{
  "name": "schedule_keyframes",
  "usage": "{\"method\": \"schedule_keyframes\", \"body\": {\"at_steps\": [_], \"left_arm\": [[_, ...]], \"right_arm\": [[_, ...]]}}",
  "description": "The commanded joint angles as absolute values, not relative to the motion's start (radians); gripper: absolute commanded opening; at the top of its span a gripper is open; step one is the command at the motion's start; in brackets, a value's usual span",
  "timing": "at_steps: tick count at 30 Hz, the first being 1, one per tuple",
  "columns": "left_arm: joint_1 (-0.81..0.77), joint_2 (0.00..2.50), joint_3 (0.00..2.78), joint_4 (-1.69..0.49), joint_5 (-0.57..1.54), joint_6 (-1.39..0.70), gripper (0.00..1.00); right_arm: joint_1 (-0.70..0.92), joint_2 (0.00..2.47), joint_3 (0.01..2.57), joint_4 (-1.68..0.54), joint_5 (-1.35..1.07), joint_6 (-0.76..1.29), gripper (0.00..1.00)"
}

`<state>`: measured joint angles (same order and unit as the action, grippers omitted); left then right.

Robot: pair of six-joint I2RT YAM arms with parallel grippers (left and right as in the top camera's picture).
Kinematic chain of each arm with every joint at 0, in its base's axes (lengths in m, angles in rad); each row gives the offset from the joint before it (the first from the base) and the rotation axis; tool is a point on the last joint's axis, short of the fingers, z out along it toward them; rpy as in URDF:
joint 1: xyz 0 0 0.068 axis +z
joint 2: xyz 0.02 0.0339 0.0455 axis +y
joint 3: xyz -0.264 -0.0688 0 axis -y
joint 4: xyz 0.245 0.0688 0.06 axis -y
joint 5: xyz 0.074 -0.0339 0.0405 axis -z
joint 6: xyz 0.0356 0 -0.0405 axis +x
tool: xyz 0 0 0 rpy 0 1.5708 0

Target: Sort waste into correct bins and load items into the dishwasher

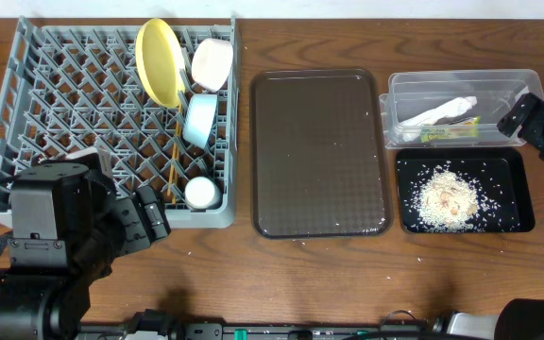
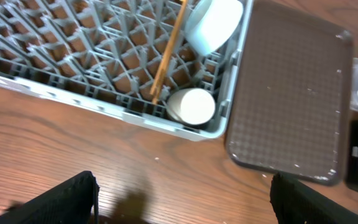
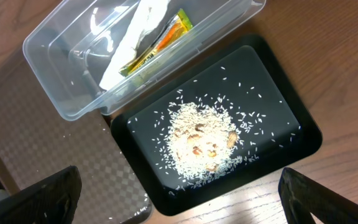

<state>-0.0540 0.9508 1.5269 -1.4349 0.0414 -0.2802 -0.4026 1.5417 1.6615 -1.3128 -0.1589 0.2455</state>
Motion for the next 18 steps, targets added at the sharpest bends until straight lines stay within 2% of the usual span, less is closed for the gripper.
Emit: {"method": "schedule_keyframes", "body": {"at_steps": [1,5,10,18], "left_arm": [[-0.052,0.949,1.529,-1.43,-0.051,-0.244,0.9],[-0.049,0.947,1.528,-1.367,-0.096,-0.229,0.9],[-0.003,0.863,1.467,-1.166,-0.094,-0.162,0.9],[0.073,0.585,1.14,-0.778,-0.094,-0.089,0.9]], "right_arm": [[-0.406,1.524,1.673,-1.314,-0.154,0.254,0.99],[-0.406,1.524,1.673,-1.314,-0.154,0.254,0.99],[-0.406,1.524,1.673,-1.314,-0.154,0.254,0.99],[-0.406,1.524,1.673,-1.314,-0.154,0.254,0.99]]}}
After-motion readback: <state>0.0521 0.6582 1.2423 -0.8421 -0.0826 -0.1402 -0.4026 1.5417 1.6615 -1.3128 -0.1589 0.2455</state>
